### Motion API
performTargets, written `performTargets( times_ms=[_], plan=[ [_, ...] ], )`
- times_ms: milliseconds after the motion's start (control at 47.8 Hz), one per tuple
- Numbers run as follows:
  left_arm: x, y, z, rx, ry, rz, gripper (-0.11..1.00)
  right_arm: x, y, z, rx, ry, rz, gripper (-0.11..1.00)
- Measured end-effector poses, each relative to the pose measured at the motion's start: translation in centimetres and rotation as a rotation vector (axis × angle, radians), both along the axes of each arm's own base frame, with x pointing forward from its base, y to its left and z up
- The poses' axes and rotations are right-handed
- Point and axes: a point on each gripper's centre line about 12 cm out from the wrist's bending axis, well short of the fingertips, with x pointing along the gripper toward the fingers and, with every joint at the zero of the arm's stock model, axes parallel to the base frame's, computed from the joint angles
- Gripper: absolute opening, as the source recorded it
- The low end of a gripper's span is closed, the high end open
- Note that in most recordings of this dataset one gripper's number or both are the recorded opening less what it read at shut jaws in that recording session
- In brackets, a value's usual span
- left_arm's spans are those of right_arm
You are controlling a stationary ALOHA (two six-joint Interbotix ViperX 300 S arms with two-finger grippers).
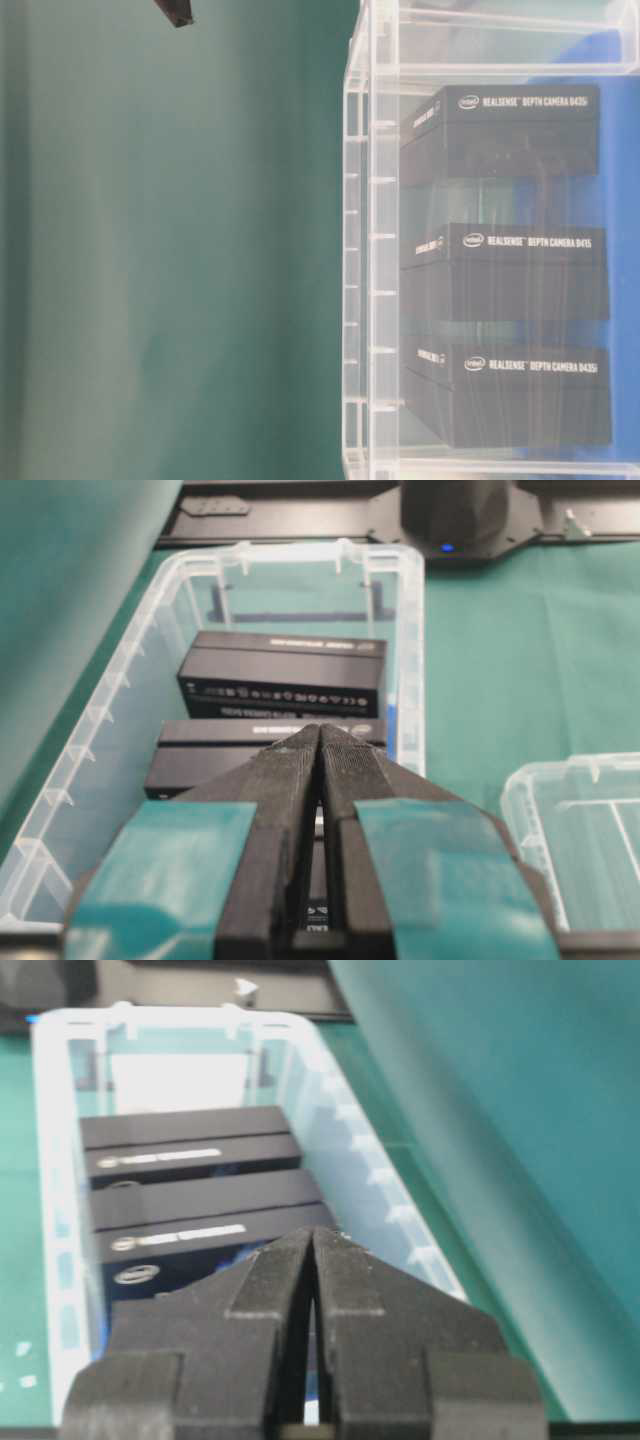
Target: Clamp the lid of the box with both arms, then lift and open it.
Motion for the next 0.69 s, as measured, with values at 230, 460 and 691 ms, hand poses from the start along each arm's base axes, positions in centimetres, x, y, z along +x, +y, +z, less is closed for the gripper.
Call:
performTargets(
  times_ms=[230, 460, 691],
  plan=[
    [0.02, -0.03, -0.1, 0.0, 0.008, -0.002, 0.02, 0.12, 0.42, 0.0, 0.0, 0.0, 0.018, 0.0],
    [-0.02, -0.06, -0.2, -0.001, 0.017, -0.003, 0.02, 0.15, 0.53, 0.0, -0.001, 0.0, 0.023, 0.0],
    [-0.04, -0.03, -0.33, -0.004, 0.024, -0.001, 0.02, 0.16, 0.6, 0.0, 0.0, 0.0, 0.026, 0.0]
  ],
)
